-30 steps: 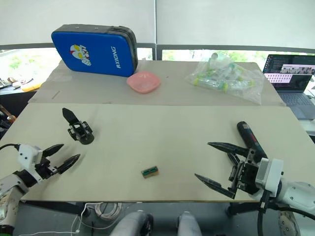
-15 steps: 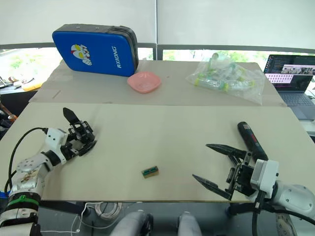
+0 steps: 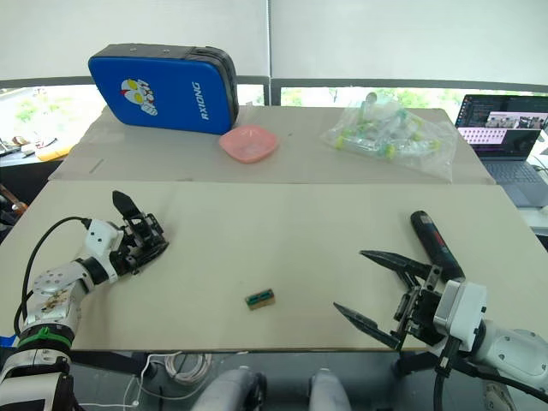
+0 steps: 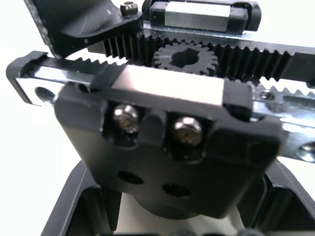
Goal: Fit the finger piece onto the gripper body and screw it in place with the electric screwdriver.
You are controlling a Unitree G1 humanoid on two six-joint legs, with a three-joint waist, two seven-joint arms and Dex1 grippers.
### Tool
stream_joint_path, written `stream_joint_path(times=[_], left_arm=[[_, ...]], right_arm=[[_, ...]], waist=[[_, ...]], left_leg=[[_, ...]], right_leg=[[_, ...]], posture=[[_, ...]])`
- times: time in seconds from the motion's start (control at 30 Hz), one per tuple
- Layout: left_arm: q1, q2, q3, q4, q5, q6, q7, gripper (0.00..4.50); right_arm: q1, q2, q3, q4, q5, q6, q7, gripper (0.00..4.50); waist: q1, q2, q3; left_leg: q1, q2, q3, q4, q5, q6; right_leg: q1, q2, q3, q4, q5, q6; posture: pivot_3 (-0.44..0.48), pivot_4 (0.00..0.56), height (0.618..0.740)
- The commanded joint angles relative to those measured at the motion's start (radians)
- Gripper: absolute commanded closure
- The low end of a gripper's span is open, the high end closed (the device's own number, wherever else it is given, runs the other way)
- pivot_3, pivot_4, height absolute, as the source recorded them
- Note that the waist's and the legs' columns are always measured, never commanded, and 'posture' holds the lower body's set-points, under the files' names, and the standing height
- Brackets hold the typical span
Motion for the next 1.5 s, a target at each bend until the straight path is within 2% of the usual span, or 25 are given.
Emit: stream_joint_path(times=[0.03,0.17,0.3,0.4,0.57,0.7,1.03,1.5], left_arm=[[-0.041,-0.054,-0.051,-0.172,-0.047,0.008,-0.073,2.11],[-0.093,-0.124,-0.167,-0.331,-0.022,0.093,-0.100,2.11],[-0.143,-0.194,-0.276,-0.397,0.010,0.151,-0.103,2.11],[-0.190,-0.241,-0.342,-0.365,0.047,0.123,-0.125,2.11],[-0.269,-0.283,-0.398,-0.211,0.107,0.041,-0.152,2.11],[-0.299,-0.307,-0.420,-0.120,0.137,-0.007,-0.172,2.11],[-0.306,-0.334,-0.413,-0.035,0.146,-0.040,-0.204,2.11],[-0.351,-0.315,-0.412,0.093,0.182,-0.032,-0.230,2.11]], right_arm=[[0.018,-0.020,-0.043,-0.032,0.021,-0.013,0.007,0.00],[0.071,-0.039,-0.061,-0.027,0.032,-0.018,0.047,0.00],[0.086,-0.043,-0.060,-0.047,0.043,0.003,0.028,0.00],[0.104,-0.034,-0.048,-0.075,0.043,0.015,0.005,0.00],[0.139,-0.025,-0.049,-0.101,0.038,0.018,-0.024,0.00],[0.173,-0.017,-0.052,-0.113,0.029,0.008,-0.039,0.00],[0.225,0.003,-0.063,-0.138,0.015,-0.011,-0.056,0.00],[0.213,-0.021,-0.071,-0.132,0.035,0.019,-0.053,0.00]], waist=[[0.010,-0.001,0.000],[0.031,-0.002,0.001],[0.017,-0.002,0.001],[0.005,-0.002,0.001],[-0.006,-0.002,0.001],[-0.005,-0.002,0.001],[0.005,-0.002,0.001],[0.006,-0.002,0.001]], left_leg=[[-0.001,0.000,0.000,0.000,0.000,0.000],[-0.007,0.000,0.000,0.004,-0.001,0.001],[-0.008,0.000,0.001,0.005,-0.001,0.002],[-0.008,0.001,0.001,0.005,0.000,0.001],[-0.008,0.002,0.002,0.005,0.001,0.004],[-0.008,0.002,0.002,0.005,0.002,0.005],[-0.008,0.002,0.002,0.005,0.002,0.006],[-0.008,0.002,0.002,0.008,0.002,0.007]], right_leg=[[0.000,0.000,-0.001,0.000,0.000,0.000],[-0.001,-0.001,-0.004,-0.002,0.002,0.001],[-0.001,0.001,-0.001,-0.001,0.003,0.002],[-0.001,0.006,0.001,0.000,0.003,0.001],[-0.001,0.008,0.002,0.000,0.003,0.001],[-0.001,0.008,0.002,0.000,0.003,0.001],[-0.001,0.007,0.002,-0.001,0.003,0.001],[0.000,0.008,0.001,0.000,0.003,0.001]], posture=[[0.000,0.150,0.740],[0.000,0.150,0.740],[0.000,0.150,0.740],[0.000,0.150,0.740],[0.000,0.150,0.740],[0.000,0.150,0.740],[0.000,0.150,0.740],[0.000,0.150,0.740]])
